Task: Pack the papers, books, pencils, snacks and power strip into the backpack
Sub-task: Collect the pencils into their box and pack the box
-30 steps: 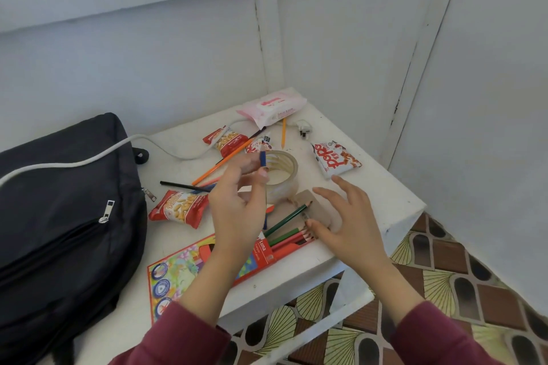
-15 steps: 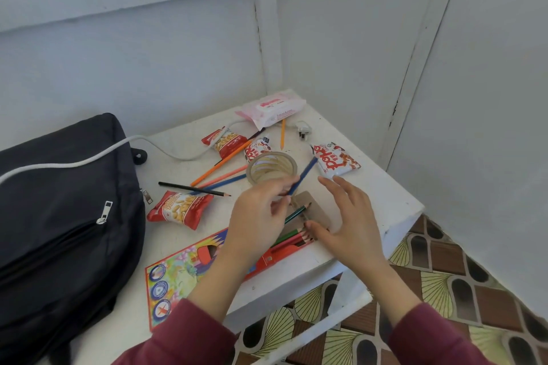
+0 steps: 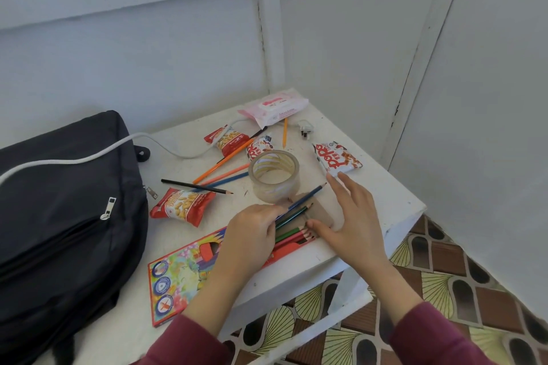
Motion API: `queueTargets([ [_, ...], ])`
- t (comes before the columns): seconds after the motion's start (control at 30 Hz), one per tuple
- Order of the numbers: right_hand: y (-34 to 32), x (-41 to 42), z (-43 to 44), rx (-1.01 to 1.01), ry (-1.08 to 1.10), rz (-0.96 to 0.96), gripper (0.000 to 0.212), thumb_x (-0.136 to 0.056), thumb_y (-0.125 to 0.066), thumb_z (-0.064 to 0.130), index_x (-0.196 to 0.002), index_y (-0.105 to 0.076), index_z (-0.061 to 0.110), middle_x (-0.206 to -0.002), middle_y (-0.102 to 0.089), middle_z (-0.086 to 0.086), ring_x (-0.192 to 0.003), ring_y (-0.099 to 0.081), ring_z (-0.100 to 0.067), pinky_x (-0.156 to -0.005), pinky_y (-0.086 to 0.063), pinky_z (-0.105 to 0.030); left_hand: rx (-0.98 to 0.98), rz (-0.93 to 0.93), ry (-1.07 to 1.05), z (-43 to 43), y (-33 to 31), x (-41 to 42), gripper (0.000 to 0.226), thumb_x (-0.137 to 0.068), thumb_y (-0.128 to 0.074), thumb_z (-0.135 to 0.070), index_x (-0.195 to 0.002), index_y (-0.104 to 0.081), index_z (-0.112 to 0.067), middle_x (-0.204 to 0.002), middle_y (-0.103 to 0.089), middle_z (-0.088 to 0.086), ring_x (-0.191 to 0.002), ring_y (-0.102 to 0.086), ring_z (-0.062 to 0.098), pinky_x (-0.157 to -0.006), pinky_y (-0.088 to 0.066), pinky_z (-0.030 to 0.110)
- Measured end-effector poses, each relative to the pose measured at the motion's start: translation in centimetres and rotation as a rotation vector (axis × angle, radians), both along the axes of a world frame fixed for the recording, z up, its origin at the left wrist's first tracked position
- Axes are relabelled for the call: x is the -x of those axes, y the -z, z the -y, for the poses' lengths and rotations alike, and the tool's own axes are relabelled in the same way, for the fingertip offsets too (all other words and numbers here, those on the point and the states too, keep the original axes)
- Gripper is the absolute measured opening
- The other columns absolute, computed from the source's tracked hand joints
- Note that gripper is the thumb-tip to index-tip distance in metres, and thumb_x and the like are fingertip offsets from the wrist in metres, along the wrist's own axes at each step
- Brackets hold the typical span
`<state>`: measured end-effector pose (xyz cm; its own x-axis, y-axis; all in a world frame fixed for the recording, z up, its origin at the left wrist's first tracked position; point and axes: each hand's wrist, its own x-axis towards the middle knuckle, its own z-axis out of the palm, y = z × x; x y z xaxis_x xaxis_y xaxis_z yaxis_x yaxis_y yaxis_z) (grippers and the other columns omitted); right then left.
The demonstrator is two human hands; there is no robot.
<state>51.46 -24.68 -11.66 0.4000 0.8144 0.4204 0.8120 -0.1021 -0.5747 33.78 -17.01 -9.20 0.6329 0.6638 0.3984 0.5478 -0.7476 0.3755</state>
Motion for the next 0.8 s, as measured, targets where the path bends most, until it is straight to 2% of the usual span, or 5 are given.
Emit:
queueTargets([
  [0.2,0.1,0.1,0.0,0.026,-0.005,0.037,0.065,-0.072,-0.050,0.062,-0.123,-0.062,0.024,-0.145,-0.041,-0.009,-0.129,-0.031,-0.029,-0.103,-0.026,-0.039,-0.090,-0.031,0.052,0.8,0.1,1.5,0.034,-0.079,-0.040,-0.012,-0.091,-0.072,-0.011,-0.077,-0.069,0.000,-0.072,-0.062,0.016,-0.060,-0.053,0.027],
  [0.4,0.4,0.1,0.1,0.053,-0.100,0.128,0.039,-0.085,-0.041,0.055,-0.105,-0.070,0.038,-0.149,-0.035,-0.010,-0.133,-0.027,-0.027,-0.105,-0.026,-0.042,-0.111,0.012,-0.010,1.1,0.2,1.9,0.030,-0.084,-0.047,-0.018,-0.104,-0.068,-0.009,-0.093,-0.068,0.000,-0.089,-0.057,0.013,-0.085,-0.039,0.019],
  [0.57,0.6,0.7,0.7,0.042,-0.194,0.159,0.043,-0.092,-0.030,0.059,-0.110,-0.066,0.042,-0.152,-0.023,-0.004,-0.138,-0.019,-0.023,-0.110,-0.011,-0.038,-0.118,-0.071,-0.006,1.1,0.7,2.2,0.031,-0.084,-0.049,-0.031,-0.093,-0.073,-0.015,-0.102,-0.068,-0.001,-0.097,-0.059,0.017,-0.089,-0.040,0.028],
  [0.7,0.9,1.3,1.2,0.032,-0.155,0.135,0.052,-0.093,-0.026,0.058,-0.119,-0.063,0.032,-0.154,-0.016,-0.001,-0.142,-0.014,-0.021,-0.113,-0.011,-0.043,-0.112,-0.063,-0.023,1.2,0.6,2.2,0.028,-0.084,-0.049,-0.029,-0.080,-0.073,-0.014,-0.095,-0.068,-0.002,-0.093,-0.059,0.016,-0.087,-0.034,0.022],
  [0.8,0.9,1.6,1.3,0.038,-0.152,0.197,0.051,-0.094,-0.024,0.056,-0.114,-0.066,0.036,-0.153,-0.018,-0.003,-0.141,-0.013,-0.022,-0.114,-0.003,-0.037,-0.093,-0.052,-0.030,1.2,0.7,2.3,0.028,-0.084,-0.049,-0.029,-0.079,-0.073,-0.015,-0.093,-0.068,-0.003,-0.091,-0.058,0.013,-0.085,-0.034,0.020],
])
